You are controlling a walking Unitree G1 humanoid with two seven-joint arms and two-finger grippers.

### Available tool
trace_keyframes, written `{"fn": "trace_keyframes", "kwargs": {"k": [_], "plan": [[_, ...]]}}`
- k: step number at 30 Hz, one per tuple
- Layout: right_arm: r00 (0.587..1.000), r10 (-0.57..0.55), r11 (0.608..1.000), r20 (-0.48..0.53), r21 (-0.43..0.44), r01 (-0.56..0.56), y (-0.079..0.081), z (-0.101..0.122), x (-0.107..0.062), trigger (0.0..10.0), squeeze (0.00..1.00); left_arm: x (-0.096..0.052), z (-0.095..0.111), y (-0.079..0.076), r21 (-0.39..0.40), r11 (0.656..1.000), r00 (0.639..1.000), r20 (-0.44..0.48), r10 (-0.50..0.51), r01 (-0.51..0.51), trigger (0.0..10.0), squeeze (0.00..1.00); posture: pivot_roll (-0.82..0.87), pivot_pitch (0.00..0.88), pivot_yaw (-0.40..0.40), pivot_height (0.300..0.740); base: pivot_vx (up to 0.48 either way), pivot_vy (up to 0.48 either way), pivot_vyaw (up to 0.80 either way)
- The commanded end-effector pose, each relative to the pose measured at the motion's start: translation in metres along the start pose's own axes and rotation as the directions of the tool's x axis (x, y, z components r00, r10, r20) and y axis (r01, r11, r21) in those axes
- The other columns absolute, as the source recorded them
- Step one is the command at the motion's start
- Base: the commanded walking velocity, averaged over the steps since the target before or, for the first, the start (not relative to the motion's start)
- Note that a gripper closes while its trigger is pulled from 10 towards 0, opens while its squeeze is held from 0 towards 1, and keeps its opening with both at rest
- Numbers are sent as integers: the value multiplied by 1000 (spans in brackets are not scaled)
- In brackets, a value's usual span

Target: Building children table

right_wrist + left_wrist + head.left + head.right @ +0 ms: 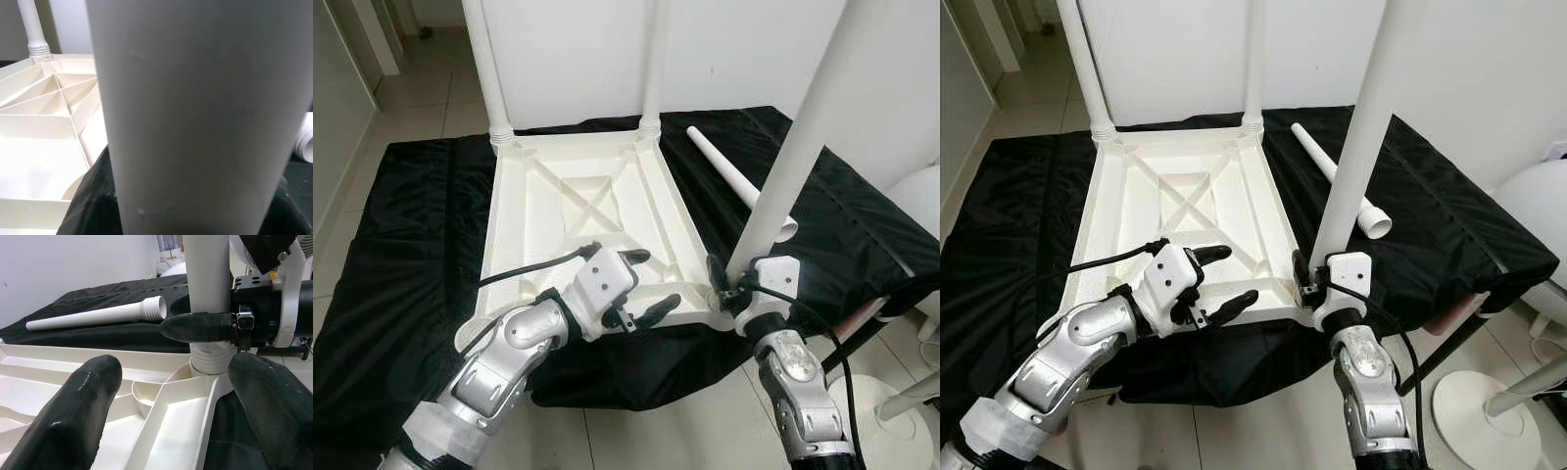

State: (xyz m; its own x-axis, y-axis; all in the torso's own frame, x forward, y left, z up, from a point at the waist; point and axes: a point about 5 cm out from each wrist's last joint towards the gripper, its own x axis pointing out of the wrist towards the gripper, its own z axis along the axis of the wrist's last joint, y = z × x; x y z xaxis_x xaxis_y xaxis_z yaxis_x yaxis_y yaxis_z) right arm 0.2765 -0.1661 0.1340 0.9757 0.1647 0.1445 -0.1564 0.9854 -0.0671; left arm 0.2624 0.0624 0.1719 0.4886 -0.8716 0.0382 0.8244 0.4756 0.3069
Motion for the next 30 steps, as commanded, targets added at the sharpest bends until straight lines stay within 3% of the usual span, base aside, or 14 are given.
{"fn": "trace_keyframes", "kwargs": {"k": [1,6,11,23,30], "plan": [[997,31,999,-74,-39,-34,-3,-18,-5,10000,0,1,4,-7,1,994,994,4,-113,113,10000,0,-19,26,42,740,0,0,0],[992,102,992,-74,-71,-107,3,-21,-8,10000,0,1,5,-6,0,994,994,5,-112,112,10000,0,-17,33,47,740,0,0,0],[978,181,982,-103,-25,-185,6,-30,-15,10000,0,1,8,-5,2,994,994,10,-108,108,10000,0,-14,46,51,740,0,0,0],[989,101,985,-109,153,-84,-1,-36,-9,10000,0,3,13,-1,3,996,996,18,-91,91,10000,0,-15,72,61,740,0,0,0],[984,102,982,-148,175,-75,-2,-36,-1,10000,0,4,15,0,3,996,996,21,-85,85,10000,0,-12,79,56,740,0,0,0]]}}
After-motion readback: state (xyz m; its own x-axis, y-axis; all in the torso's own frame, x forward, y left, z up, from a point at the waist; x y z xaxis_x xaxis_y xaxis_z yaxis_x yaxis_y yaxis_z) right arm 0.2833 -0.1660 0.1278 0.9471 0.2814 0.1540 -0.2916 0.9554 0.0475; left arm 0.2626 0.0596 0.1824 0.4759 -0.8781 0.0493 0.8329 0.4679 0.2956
